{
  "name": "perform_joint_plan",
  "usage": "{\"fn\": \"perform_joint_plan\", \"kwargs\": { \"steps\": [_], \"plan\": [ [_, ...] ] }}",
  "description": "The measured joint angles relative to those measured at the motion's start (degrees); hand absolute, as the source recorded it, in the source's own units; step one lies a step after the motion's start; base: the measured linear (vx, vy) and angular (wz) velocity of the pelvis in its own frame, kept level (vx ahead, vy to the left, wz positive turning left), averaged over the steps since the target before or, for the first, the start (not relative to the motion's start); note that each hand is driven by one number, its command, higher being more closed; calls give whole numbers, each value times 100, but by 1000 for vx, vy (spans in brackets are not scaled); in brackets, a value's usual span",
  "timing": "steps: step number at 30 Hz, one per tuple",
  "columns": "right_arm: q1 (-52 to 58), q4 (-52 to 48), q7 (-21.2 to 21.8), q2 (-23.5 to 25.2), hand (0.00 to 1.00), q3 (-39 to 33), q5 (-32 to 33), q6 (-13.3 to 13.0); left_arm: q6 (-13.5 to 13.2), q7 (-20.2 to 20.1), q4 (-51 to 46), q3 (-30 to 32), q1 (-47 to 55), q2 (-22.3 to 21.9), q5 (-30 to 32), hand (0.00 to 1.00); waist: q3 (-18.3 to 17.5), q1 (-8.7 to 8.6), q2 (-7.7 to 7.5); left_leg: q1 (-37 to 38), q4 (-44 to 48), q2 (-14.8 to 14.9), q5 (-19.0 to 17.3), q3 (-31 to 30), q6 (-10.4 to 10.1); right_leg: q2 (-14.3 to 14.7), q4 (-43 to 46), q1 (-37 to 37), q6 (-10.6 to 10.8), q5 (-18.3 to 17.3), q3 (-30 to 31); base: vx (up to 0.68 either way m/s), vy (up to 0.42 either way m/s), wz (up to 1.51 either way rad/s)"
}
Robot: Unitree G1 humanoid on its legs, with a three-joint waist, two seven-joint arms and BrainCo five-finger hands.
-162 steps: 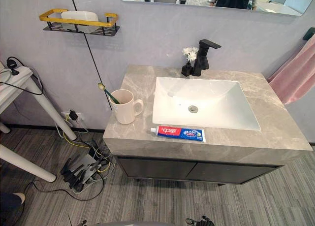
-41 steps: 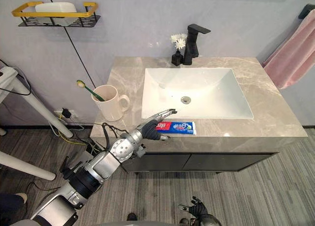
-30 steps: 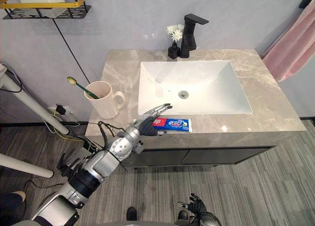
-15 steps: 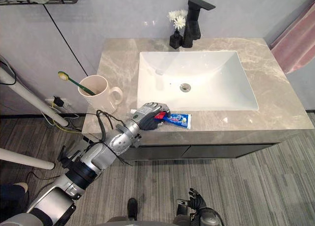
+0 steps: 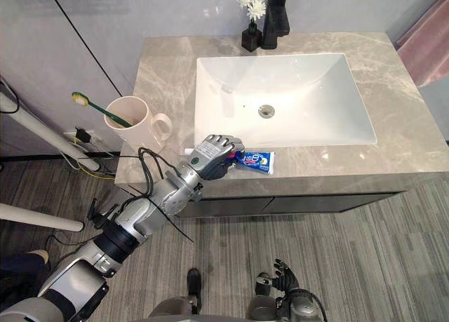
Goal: Organize washtable
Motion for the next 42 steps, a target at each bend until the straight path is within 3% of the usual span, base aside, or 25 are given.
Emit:
{"fn": "perform_joint_plan", "kwargs": {
  "steps": [2, 7, 10, 14, 17, 19, 22, 25, 30, 38, 42],
  "plan": [
    [197, -624, -65, 32, 0, 12, 132, -33, 121, -2, -277, 202, 316, -93, 32, 100, -8, -67, 14, 10, -8, 5, 0, 29, 0, 5, 0, -14, 1, 1, 41, 11, 2, -7],
    [849, -2137, -60, 248, 0, -35, 503, -113, 375, -28, -782, 600, 885, -326, -200, 100, -17, -45, 22, 96, -12, 59, -11, 263, -16, 36, 50, -85, 34, 22, 359, 7, -5, -26],
    [1776, -4062, -5, 538, 0, 86, 803, -142, 526, -29, -1432, 850, 1517, -465, -650, 100, -35, -45, 33, 371, -63, 189, -94, 527, -97, 152, 150, -39, 37, 24, 584, 2, -34, -43],
    [2298, -5904, 276, 563, 0, 169, 1288, -294, 449, -25, -2242, 794, 1926, -723, -1123, 100, -254, -21, -22, 578, -70, 288, -195, 799, -150, 243, 180, -8, 47, 24, 789, -24, -29, -37],
    [2325, -7150, 707, 568, 0, 183, 2018, -525, 241, -26, -2600, 740, 1974, -851, -1442, 100, -524, -7, -71, 639, -8, 318, -254, 916, -185, 275, 172, 6, 164, 2, 913, -31, -34, -23],
    [2178, -7765, 900, 619, 0, 254, 2903, -766, 99, -19, -2742, 562, 1966, -928, -1714, 100, -671, 57, -13, 661, -7, 323, -251, 904, -184, 279, 175, 35, 196, -2, 906, -30, -27, 1],
    [1811, -8014, 861, 668, 0, 619, 3684, -938, 80, -7, -2855, 252, 1948, -948, -2009, 100, -808, 98, 56, 698, -10, 307, -248, 812, -181, 263, 173, 124, 245, -7, 843, -29, -5, 14],
    [1324, -8003, 612, 736, 0, 1047, 3871, -993, 52, 7, -2854, 65, 1884, -960, -2111, 100, -933, 124, 57, 699, 1, 300, -235, 726, -174, 250, 173, 185, 248, -6, 756, -19, -3, 15],
    [741, -7734, 162, 732, 0, 1342, 3863, -978, 43, 38, -2833, -111, 1633, -1058, -2221, 100, -998, 258, -6, 692, 4, 293, -186, 645, -160, 242, 180, 220, 264, 3, 699, -30, -6, 10],
    [289, -7309, -325, 725, 0, 1373, 3783, -972, 43, 120, -2421, -239, 1460, -1096, -2224, 100, -1036, 269, -5, 659, -5, 219, -97, 415, -116, 165, 177, 319, 272, 2, 500, -27, 2, 15],
    [91, -7159, -501, 730, 0, 1365, 3357, -975, 43, 114, -2328, -354, 1461, -1098, -2227, 100, -1177, 283, -33, 629, -28, 197, -57, 342, -101, 142, 178, 325, 281, 4, 412, -22, -1, 10]
  ]
}}
